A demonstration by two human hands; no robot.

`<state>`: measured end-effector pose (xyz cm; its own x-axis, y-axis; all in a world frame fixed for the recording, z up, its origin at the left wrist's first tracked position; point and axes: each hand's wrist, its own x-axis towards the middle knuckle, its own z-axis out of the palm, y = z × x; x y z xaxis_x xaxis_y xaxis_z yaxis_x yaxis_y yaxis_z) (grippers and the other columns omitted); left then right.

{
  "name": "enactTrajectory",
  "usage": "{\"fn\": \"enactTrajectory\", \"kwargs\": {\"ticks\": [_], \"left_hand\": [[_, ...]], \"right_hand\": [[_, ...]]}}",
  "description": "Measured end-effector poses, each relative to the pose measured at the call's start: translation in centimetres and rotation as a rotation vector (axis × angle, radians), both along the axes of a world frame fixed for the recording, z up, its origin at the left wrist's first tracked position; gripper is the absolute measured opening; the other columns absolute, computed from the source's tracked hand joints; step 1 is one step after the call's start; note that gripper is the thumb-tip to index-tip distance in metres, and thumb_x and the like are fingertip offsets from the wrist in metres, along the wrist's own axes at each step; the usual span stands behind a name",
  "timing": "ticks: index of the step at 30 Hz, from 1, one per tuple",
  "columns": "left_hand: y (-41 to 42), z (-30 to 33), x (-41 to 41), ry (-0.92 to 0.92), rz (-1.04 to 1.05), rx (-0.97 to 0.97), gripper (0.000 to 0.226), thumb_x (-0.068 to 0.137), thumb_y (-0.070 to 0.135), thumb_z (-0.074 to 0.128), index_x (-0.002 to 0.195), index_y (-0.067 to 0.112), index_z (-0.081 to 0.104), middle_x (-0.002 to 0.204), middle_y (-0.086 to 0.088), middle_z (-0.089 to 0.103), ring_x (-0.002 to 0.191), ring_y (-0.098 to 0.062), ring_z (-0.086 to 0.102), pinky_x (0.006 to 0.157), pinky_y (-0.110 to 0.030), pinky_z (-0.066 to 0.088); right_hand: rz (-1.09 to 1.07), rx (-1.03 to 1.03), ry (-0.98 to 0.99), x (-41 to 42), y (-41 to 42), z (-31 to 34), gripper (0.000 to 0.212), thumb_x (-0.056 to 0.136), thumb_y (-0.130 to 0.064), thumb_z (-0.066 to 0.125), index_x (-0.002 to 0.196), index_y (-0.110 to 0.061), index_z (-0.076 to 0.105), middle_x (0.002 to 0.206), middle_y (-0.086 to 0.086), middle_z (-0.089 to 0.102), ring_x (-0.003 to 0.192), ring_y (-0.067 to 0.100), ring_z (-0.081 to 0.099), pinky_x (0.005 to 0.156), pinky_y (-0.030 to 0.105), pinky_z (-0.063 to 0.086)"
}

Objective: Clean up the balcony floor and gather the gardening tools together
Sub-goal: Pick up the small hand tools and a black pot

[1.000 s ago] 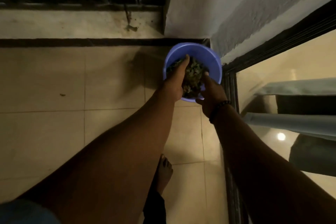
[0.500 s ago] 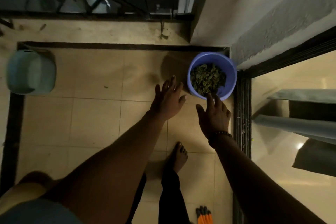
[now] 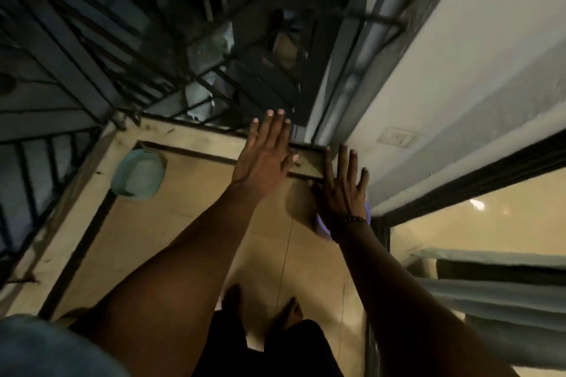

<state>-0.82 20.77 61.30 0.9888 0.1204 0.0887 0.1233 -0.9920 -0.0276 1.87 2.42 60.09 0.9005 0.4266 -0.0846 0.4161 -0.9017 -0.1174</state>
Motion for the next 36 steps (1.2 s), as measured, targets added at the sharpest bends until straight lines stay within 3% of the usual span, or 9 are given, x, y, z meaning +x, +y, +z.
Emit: {"fn": "enactTrajectory", "kwargs": {"ticks": [4,7,9,14,22,28,31,36], "left_hand": [[2.5,5.5,-1.6,-0.096,0.075,0.053,0.074,0.101,0.052,0.018,0.159,0.005,0.011,0.166,-0.016,0.003,0.154,-0.032,0.001,0.124,-0.051,0.004],[3.6,7.6,-2.5,-0.102,0.137,0.122,0.076,0.099,0.053,0.008,0.158,0.006,0.013,0.166,-0.015,0.004,0.154,-0.032,0.002,0.123,-0.050,-0.004],[3.6,8.6,-3.2,-0.139,0.207,0.137,0.075,0.099,0.053,0.007,0.159,0.007,0.010,0.166,-0.014,0.002,0.154,-0.031,-0.001,0.122,-0.048,-0.011],[2.0,9.8,-5.0,-0.178,0.330,0.114,0.073,0.102,0.053,0.014,0.159,0.009,0.009,0.166,-0.012,0.000,0.154,-0.028,-0.005,0.122,-0.046,-0.010],[-1.1,9.5,-9.5,-0.139,0.535,0.113,0.072,0.103,0.054,0.013,0.160,0.011,0.002,0.166,-0.010,-0.006,0.153,-0.027,-0.012,0.123,-0.047,-0.010],[-2.4,9.9,-14.0,-0.070,0.713,0.137,0.072,0.104,0.055,0.010,0.158,0.012,-0.008,0.165,-0.011,-0.015,0.152,-0.028,-0.018,0.124,-0.049,-0.006],[-2.7,9.9,-16.4,-0.059,0.807,0.138,0.072,0.103,0.056,0.010,0.157,0.012,-0.010,0.164,-0.009,-0.020,0.150,-0.027,-0.022,0.122,-0.047,-0.012],[-3.7,9.2,-20.9,-0.033,0.927,0.105,0.072,0.104,0.056,0.010,0.158,0.013,-0.009,0.165,-0.009,-0.017,0.151,-0.025,-0.021,0.123,-0.047,-0.010]], "right_hand": [[0.060,0.061,-0.029,-0.1,1.9,4.7,0.082,0.097,-0.052,0.042,0.156,-0.026,-0.010,0.161,0.008,-0.023,0.149,0.030,-0.018,0.117,0.056,-0.004],[0.123,0.063,-0.129,0.6,3.2,6.5,0.084,0.096,-0.053,0.044,0.157,-0.023,-0.005,0.162,0.011,-0.018,0.150,0.033,-0.010,0.117,0.058,0.005],[0.188,0.040,-0.220,1.3,3.8,8.1,0.083,0.096,-0.056,0.040,0.157,-0.021,-0.003,0.163,0.014,-0.012,0.150,0.035,-0.002,0.117,0.058,0.010],[0.303,0.065,-0.285,2.6,3.9,10.6,0.078,0.098,-0.057,0.029,0.155,-0.021,-0.009,0.162,0.014,-0.016,0.150,0.035,-0.006,0.118,0.056,0.007],[0.517,0.055,-0.272,2.5,4.6,10.8,0.078,0.099,-0.055,0.031,0.154,-0.021,-0.012,0.161,0.016,-0.019,0.149,0.037,-0.006,0.117,0.057,0.006],[0.686,0.072,-0.230,-0.5,6.0,10.0,0.076,0.099,-0.054,0.032,0.156,-0.020,-0.007,0.162,0.017,-0.012,0.149,0.038,-0.001,0.118,0.058,0.011],[0.766,0.075,-0.221,-2.2,6.8,9.4,0.076,0.099,-0.052,0.033,0.156,-0.020,-0.006,0.162,0.017,-0.014,0.149,0.038,-0.004,0.118,0.058,0.008],[0.888,0.084,-0.219,-5.5,7.6,8.9,0.076,0.098,-0.052,0.038,0.156,-0.020,0.001,0.162,0.018,-0.005,0.149,0.039,0.004,0.116,0.058,0.014]]}}
